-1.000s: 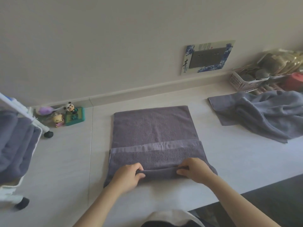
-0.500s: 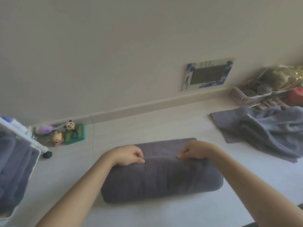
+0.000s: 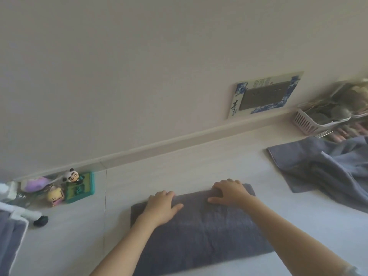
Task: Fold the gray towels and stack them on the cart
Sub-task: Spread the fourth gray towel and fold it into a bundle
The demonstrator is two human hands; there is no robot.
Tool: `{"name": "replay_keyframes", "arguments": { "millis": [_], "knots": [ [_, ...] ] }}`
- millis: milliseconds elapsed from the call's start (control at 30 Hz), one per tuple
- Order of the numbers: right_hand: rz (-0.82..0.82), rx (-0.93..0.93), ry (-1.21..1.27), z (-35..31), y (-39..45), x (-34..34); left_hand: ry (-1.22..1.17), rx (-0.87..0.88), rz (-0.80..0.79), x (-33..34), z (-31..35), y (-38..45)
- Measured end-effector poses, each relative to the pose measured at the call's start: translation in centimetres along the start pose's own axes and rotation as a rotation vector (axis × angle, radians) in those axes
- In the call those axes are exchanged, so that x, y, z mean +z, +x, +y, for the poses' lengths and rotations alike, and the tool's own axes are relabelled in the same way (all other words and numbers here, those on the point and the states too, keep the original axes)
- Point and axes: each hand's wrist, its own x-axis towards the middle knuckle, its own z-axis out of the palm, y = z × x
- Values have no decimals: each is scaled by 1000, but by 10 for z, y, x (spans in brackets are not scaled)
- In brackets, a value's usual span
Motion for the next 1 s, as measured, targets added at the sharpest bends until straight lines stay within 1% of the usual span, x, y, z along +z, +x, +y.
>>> {"name": "replay_keyframes", "arguments": {
  "millis": [33, 100, 167, 200, 233, 267, 333, 367, 467, 600, 667, 767, 867, 900, 933, 967, 1000],
  "knots": [
    [22, 6, -35, 1, 0, 4, 32, 13, 55, 5, 0, 0],
    [110, 25, -93, -4, -3, 13, 59, 27, 244, 16, 2, -3],
    [336, 17, -87, -16, -9, 26, 29, 52, 439, 29, 11, -10],
    [444, -5, -53, -25, -14, 35, -9, 73, 498, 36, 18, -15],
    [519, -44, -13, -35, -21, 46, -32, 103, 515, 44, 26, -20],
    [547, -88, 10, -43, -27, 58, -43, 132, 500, 51, 35, -25],
    [506, -123, 33, -53, -38, 78, -28, 131, 454, 65, 42, -33],
    [479, -103, 32, -52, -42, 85, -12, 109, 431, 72, 41, -35],
    [446, 35, 6, -31, -45, 93, 9, 28, 396, 82, 24, -39],
    [407, 224, 60, -8, -54, 87, -21, -113, 384, 86, -4, -48],
    [411, 250, 64, -2, -56, 87, -49, -158, 349, 85, -12, -52],
    [391, 256, 70, -2, -55, 87, -67, -160, 309, 82, -13, -52],
    [418, 237, 81, -3, -55, 82, -118, -133, 361, 79, -19, -49],
    [418, 227, 124, -3, -54, 78, -171, -124, 387, 77, -22, -52],
    [422, 218, 221, -4, -55, 74, -242, -130, 430, 73, -25, -58],
    [453, 209, 350, -7, -57, 68, -315, -169, 474, 70, -30, -64],
    [501, 208, 503, -13, -63, 59, -378, -244, 501, 67, -35, -70]
  ]
}}
